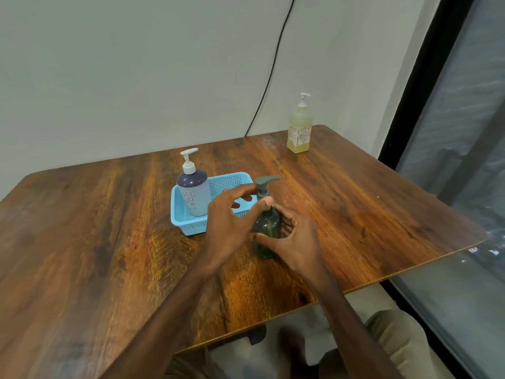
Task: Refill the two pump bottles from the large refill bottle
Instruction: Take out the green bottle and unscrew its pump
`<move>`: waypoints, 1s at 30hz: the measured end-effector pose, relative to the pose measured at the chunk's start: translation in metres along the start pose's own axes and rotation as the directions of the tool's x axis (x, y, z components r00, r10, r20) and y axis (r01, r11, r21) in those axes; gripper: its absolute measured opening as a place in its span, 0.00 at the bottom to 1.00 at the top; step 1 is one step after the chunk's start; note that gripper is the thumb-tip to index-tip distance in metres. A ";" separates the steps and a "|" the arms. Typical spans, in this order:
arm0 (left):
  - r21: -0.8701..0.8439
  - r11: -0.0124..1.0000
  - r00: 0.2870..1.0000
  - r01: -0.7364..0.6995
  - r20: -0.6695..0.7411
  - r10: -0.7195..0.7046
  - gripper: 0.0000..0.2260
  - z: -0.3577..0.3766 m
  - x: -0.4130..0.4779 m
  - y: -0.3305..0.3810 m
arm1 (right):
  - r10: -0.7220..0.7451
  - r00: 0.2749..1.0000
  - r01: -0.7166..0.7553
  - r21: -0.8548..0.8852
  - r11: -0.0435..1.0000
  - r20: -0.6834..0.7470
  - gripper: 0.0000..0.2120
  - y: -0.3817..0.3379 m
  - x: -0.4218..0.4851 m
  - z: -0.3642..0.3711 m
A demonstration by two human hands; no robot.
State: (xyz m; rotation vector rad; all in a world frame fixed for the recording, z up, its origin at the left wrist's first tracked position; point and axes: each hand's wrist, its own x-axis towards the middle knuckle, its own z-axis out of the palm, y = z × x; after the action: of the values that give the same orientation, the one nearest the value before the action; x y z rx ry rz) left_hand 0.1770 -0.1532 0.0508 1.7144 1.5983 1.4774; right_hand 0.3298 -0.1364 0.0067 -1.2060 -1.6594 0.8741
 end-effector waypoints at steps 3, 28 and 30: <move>-0.075 0.996 0.998 -0.040 -0.041 0.037 0.12 -0.006 0.009 0.016 | 0.017 1.000 -0.017 0.009 1.000 -0.008 0.43 0.002 0.000 0.000; -0.215 0.958 0.979 -0.190 -0.119 0.167 0.14 -0.034 0.037 0.070 | 0.036 0.999 -0.036 -0.016 0.999 -0.002 0.44 -0.003 -0.003 -0.001; -0.216 0.959 0.980 -0.184 -0.112 0.163 0.14 -0.032 0.037 0.066 | 0.034 0.999 -0.034 -0.012 0.999 -0.001 0.42 -0.003 -0.004 -0.001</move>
State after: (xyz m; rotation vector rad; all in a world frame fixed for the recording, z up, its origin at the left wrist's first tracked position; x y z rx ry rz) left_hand 0.1754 -0.1519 0.1333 1.7123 1.2898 1.7725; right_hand 0.3299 -0.1410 0.0091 -1.2457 -1.6502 0.8854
